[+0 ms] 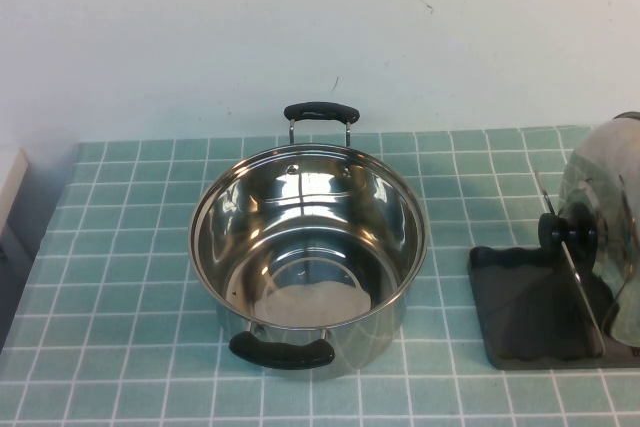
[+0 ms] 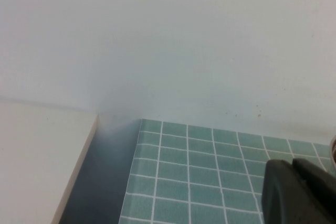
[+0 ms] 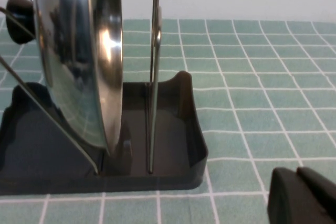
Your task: Put pot lid on rack
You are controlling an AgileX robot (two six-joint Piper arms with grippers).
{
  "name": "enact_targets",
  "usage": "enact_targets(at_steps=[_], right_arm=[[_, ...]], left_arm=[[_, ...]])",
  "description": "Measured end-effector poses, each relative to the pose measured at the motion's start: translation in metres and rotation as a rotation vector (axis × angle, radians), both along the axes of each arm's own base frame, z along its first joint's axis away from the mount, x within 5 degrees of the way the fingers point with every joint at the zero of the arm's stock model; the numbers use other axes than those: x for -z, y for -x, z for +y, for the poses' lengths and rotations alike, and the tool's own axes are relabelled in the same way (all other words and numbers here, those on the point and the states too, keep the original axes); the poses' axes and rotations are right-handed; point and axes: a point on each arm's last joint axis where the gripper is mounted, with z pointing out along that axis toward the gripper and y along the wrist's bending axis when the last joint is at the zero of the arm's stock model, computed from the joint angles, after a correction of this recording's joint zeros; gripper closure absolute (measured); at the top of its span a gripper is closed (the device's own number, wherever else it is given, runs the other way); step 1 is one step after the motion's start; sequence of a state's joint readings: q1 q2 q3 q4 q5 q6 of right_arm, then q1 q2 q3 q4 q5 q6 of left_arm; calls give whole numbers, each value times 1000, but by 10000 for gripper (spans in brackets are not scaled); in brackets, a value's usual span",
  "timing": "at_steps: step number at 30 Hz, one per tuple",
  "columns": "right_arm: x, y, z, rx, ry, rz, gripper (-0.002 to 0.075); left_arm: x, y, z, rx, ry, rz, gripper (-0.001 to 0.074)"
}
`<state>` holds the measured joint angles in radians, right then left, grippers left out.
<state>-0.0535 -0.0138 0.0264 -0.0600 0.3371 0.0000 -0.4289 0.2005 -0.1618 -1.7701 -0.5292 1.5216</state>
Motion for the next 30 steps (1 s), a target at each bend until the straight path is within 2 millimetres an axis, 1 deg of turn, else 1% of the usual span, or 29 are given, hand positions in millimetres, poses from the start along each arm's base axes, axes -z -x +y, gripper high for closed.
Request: enact_targets(at_steps=[4, 30], right_arm=[[0, 0, 0, 16, -40, -3, 727], [0, 0, -1, 4, 14, 1, 727]], left_arm=[[0, 0, 0, 0, -2, 0, 737], [0, 0, 0, 0, -2, 0, 737]])
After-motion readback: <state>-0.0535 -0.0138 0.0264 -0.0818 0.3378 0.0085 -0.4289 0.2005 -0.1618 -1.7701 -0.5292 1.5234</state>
